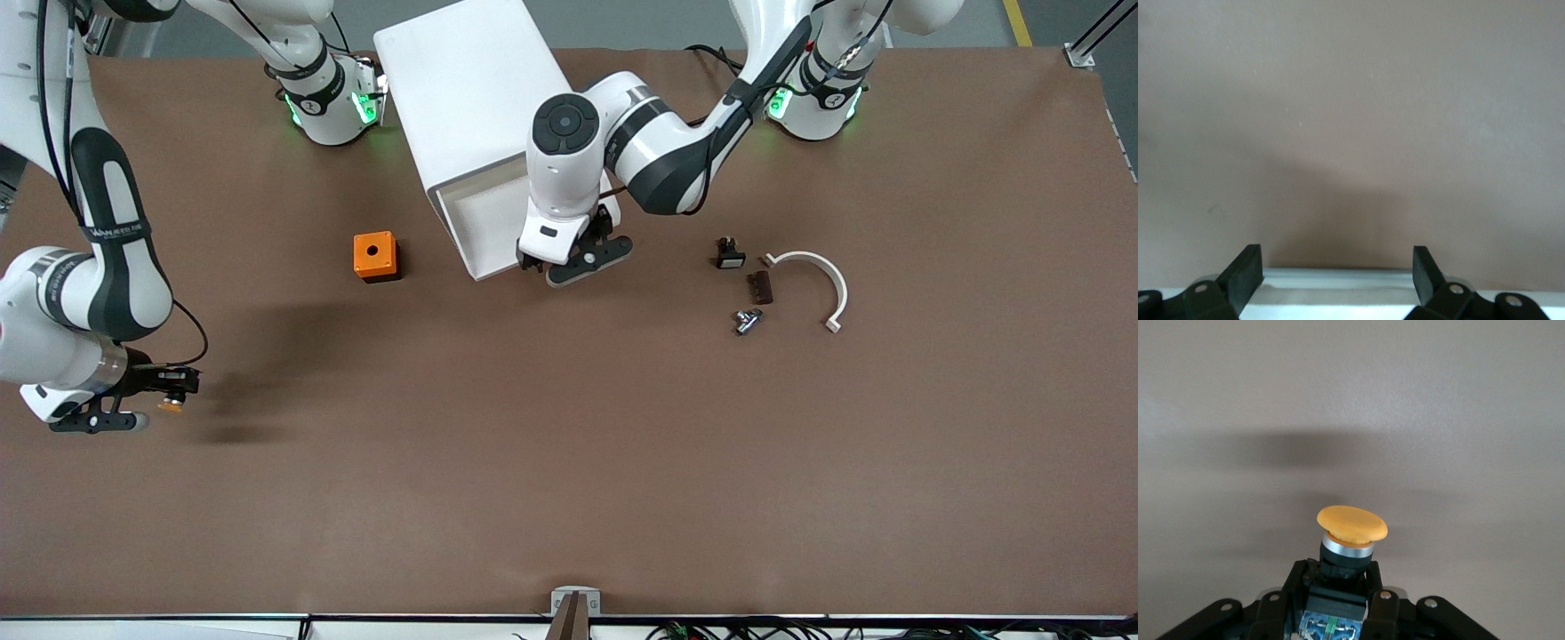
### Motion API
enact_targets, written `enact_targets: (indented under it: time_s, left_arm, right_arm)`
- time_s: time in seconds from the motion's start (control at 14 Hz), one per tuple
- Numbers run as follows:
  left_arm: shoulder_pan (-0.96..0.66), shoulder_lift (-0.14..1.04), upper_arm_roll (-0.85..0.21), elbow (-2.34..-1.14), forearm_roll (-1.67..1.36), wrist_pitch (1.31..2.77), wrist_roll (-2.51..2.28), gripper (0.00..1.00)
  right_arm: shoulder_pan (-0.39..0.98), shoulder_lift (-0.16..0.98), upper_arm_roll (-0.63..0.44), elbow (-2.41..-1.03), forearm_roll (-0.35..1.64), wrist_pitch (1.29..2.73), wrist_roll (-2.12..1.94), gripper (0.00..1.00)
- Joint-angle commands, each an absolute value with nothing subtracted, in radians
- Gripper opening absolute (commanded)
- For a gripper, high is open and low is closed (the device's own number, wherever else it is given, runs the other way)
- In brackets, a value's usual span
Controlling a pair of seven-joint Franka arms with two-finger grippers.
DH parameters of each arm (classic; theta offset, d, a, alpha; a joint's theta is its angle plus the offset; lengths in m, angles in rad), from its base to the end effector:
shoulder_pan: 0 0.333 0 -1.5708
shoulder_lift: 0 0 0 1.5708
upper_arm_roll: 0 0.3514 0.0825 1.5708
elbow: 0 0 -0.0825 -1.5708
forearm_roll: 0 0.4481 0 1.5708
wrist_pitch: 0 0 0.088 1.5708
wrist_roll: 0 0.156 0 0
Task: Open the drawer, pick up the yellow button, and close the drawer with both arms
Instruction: 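Push the drawer shut with the left gripper while the right gripper carries the button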
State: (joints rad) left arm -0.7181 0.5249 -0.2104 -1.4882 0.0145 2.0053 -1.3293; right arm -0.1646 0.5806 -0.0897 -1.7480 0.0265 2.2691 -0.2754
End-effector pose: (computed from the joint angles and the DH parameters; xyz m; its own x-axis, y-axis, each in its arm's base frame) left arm 0.4819 -0.6065 0.3292 0.9090 0.4074 -0.0883 0.4109 -0.9114 0.0242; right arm 0.7007 -0.1775 0.1740 0.9979 0.0162 -0.0629 0.0171 -0.9998 0.0133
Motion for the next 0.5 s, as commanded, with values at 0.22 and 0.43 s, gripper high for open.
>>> enact_targets:
  time_s: [0.22,0.43]
  left_arm:
    - [-0.779,0.512,-0.210,-1.480,-0.075,1.927,-1.331,0.99]
    - [-0.795,0.511,-0.210,-1.476,-0.138,1.893,-1.331,0.99]
  right_arm:
    - [-0.179,0.609,-0.069,-1.799,0.017,2.367,-0.279,0.00]
    - [-0.183,0.618,-0.069,-1.801,0.017,2.370,-0.272,0.00]
